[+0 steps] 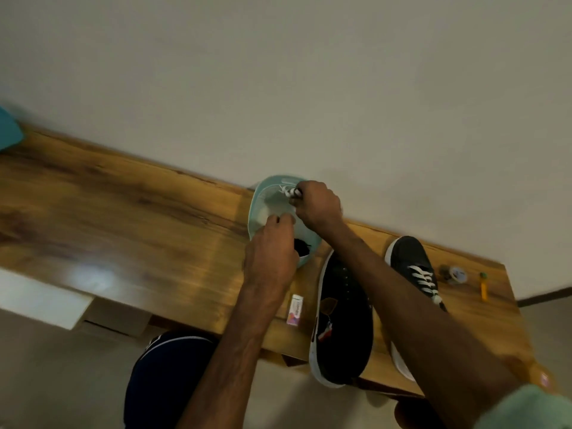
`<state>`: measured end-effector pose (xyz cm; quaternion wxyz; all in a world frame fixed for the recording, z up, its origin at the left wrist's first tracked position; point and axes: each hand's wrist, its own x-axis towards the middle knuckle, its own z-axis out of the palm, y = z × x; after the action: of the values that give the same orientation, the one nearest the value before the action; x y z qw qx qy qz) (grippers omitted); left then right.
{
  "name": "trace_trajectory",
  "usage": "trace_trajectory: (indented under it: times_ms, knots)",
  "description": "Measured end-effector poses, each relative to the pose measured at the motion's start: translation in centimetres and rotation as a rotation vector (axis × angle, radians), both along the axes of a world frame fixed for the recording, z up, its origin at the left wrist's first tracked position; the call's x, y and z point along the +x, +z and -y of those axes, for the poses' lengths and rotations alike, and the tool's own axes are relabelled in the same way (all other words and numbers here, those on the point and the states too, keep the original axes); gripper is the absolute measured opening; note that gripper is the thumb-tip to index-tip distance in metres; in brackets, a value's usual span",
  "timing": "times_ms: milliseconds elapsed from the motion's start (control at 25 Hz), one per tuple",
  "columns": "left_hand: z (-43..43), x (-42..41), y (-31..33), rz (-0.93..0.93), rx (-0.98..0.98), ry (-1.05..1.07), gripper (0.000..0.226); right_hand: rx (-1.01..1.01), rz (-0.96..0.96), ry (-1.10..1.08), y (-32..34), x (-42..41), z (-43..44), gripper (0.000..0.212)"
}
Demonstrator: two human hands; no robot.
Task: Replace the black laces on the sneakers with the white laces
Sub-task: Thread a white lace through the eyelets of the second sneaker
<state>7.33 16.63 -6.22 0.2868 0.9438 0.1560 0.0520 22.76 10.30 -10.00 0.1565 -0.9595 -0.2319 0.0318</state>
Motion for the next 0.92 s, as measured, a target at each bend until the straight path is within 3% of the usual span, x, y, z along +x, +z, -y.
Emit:
trace_trajectory:
  times_ms: [120, 240, 400, 480, 600, 840, 920]
  knots:
    - [0.9, 0.2, -0.4, 0.022, -0.153, 0.004, 0.031, 0.354, -0.060, -0.117, 3.4, -2.5, 6.3, 0.014]
    - [3.2, -0.1, -1.1, -0.091, -0.231, -0.088, 0.035, 0.427, -0.103, -0.176, 5.4, -6.4, 14.2, 0.012]
    - [8.2, -1.9, -3.8, -0.385, -0.042, -0.275, 0.066, 0.472, -0.271, -0.246, 3.7, -12.9, 22.1, 0.019]
    - [10.2, -2.4, -5.0, -0.437, 0.091, -0.274, 0.061, 0.513, -0.406, -0.269, 1.8, -15.2, 24.2, 0.011]
    - [11.5, -3.2, -5.0, -0.415, 0.194, -0.249, 0.041, 0.379, -0.487, -0.173, -0.3, -16.1, 24.8, 0.016]
    - [12.5, -4.7, -4.0, -0.499, 0.257, -0.194, 0.037, -0.072, -0.354, -0.193, -2.2, -15.2, 26.2, 0.014]
    - [12.9, -5.2, -3.0, -0.425, 0.291, -0.173, 0.034, 0.027, -0.392, -0.223, -2.0, -15.2, 27.1, 0.014]
